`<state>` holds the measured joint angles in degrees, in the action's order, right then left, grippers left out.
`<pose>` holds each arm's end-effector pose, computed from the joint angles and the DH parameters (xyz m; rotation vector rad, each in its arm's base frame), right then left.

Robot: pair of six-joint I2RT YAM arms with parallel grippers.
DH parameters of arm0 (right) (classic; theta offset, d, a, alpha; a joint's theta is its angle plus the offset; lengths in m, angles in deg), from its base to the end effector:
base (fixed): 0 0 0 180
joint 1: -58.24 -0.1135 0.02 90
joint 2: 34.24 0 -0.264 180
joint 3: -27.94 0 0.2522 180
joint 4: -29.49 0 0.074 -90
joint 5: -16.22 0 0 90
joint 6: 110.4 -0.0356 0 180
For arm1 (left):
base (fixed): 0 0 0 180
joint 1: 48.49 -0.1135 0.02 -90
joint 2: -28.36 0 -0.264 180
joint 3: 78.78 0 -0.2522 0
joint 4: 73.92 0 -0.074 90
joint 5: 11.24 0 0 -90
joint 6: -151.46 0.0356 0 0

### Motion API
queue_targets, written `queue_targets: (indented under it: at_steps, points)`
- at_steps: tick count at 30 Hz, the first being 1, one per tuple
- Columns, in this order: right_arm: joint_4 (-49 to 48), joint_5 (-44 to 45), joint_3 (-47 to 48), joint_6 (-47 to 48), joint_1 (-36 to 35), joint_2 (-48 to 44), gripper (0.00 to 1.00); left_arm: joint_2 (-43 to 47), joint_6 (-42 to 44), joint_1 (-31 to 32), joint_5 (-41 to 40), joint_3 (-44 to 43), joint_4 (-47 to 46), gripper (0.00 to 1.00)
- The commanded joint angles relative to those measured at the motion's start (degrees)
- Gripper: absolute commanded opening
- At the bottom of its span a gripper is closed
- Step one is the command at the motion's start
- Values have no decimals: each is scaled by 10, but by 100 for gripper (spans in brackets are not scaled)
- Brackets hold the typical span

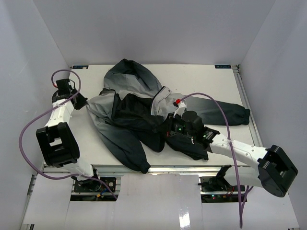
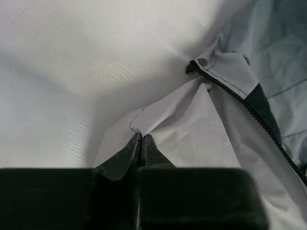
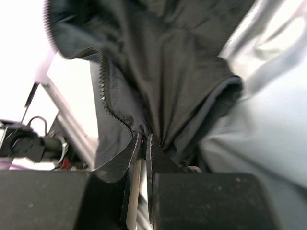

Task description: Zip up the jacket

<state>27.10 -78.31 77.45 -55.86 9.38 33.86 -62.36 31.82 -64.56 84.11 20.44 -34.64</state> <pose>0.1727 0.2020 0.2475 -0.2923 1.9790 1.0663 0.3307 0.0918 0.2511 -0.9074 2.2617 -0.2200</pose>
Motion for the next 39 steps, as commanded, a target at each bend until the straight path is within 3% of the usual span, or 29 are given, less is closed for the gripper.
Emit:
queue_targets:
  at_steps: [1,3,5,9,13,19,27,29,34,39]
  points:
    - [-24,-12,22,-8,-34,1,8,94,12,-4,30,15,-21,28]
    - [-13,-3,41,-7,-38,2,8,120,12,-4,25,34,-22,45]
    - [5,15,71,2,-35,4,8,137,12,-4,30,42,-22,51]
    - [60,66,160,23,-11,19,8,172,11,-4,44,56,-23,53]
    - [77,35,185,3,54,50,8,193,9,1,80,71,-24,51]
    - [56,25,156,-23,86,75,8,217,37,122,123,92,-37,54]
    - [48,18,132,-11,87,97,8,271,37,154,121,130,-45,54]
    - [52,23,138,3,87,107,16,296,40,191,124,151,-49,53]
    - [93,37,185,29,100,132,46,288,65,317,108,169,-50,53]
    - [126,87,189,45,107,109,63,265,49,457,17,162,-57,53]
